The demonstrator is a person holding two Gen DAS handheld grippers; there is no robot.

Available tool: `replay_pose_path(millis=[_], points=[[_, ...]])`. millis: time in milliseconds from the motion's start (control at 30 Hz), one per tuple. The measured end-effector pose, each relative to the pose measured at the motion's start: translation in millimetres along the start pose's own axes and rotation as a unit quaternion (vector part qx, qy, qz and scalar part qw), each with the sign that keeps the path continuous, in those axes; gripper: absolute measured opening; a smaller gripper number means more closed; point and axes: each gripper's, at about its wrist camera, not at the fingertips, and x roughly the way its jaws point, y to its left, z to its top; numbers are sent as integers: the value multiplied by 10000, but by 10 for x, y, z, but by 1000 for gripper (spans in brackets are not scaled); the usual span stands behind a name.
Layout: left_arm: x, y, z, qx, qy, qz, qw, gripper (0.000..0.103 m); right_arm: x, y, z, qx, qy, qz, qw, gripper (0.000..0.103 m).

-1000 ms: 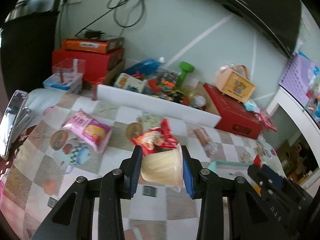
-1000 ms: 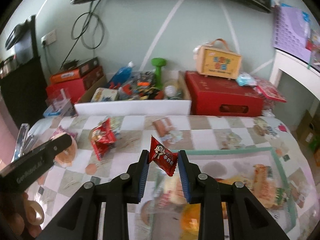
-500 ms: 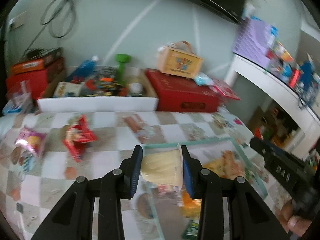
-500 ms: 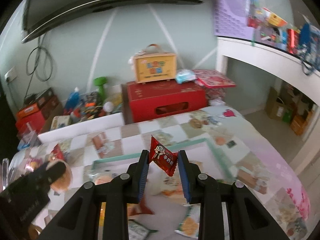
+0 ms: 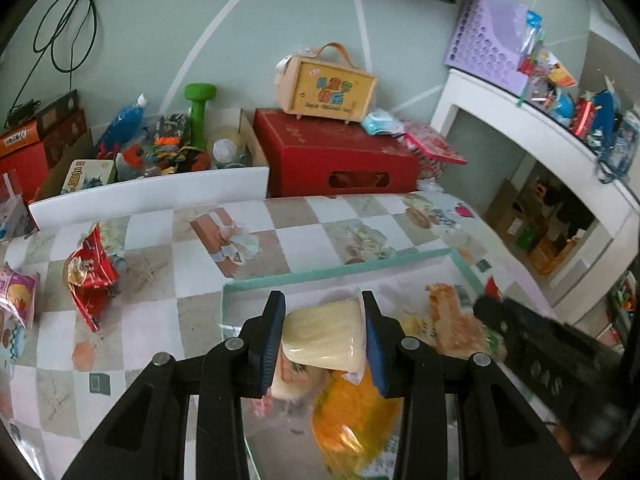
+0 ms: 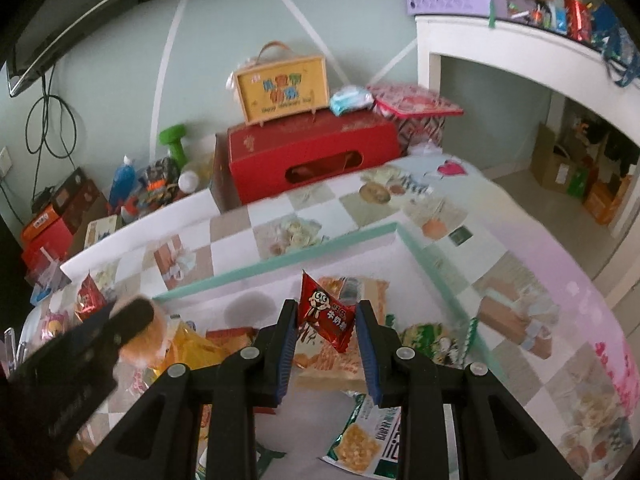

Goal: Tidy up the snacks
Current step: 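Carry pudding cup with left tool while right tool carries candy packet to tray, then open left tool over the tray while right tool drops candy packet inside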

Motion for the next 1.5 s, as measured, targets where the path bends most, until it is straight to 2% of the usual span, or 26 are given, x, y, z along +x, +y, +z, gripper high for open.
replay_pose_path(millis=[233, 300, 333, 367, 400, 433, 633, 700, 733, 767, 867, 1000, 1033, 1067, 1100, 1233, 1500], points=[[247, -209, 104, 201, 193, -183, 9994, 39, 117, 27, -36, -31, 181, 79, 9998, 31], [268, -271, 108, 267, 214, -238, 9991, 42, 123, 22, -33, -13, 191, 85, 9998, 32], [265, -290, 111, 281, 210, -254, 9991, 50, 126, 17, -30, -4, 199, 82, 9998, 32], [245, -310, 112, 302, 190, -276, 9990, 63, 135, 10, -31, 1, 217, 69, 9997, 32], [228, -315, 113, 307, 178, -273, 9990, 68, 141, 9, -28, -3, 230, 61, 9997, 32], [205, -314, 114, 306, 154, -268, 9991, 71, 149, 10, -32, -14, 245, 50, 9997, 32], [69, -154, 77, 156, 111, 11, 9998, 72, 152, 35, -35, -100, 264, 36, 9996, 33], [31, -35, 21, 54, 144, 235, 9996, 82, 166, 53, -34, -171, 293, 8, 9994, 40], [18, 22, -9, 19, 155, 362, 9992, 89, 181, 59, -35, -181, 318, -39, 9993, 63], [1, 82, -41, -14, 168, 527, 9985, 92, 191, 54, -41, -164, 325, -109, 9993, 80], [-44, 253, -139, -97, 215, 965, 9951, 92, 175, 40, -34, -127, 286, -134, 9994, 81], [-76, 431, -246, -245, 280, 1292, 9909, 94, 179, 40, -30, -93, 305, -167, 9994, 81], [-94, 486, -289, -297, 296, 1364, 9898, 98, 186, 38, -28, -86, 322, -174, 9993, 82], [-104, 514, -315, -318, 299, 1400, 9892, 103, 194, 37, -29, -72, 343, -182, 9992, 83], [-121, 538, -343, -333, 287, 1446, 9885, 103, 201, 37, -29, -62, 360, -194, 9991, 85], [-202, 623, -436, -342, 230, 1669, 9851, 103, 200, 37, -23, -39, 337, -282, 9990, 103], [-272, 748, -583, -539, 224, 1759, 9827, 103, 183, 139, -23, -156, 237, -303, 9991, 103]])
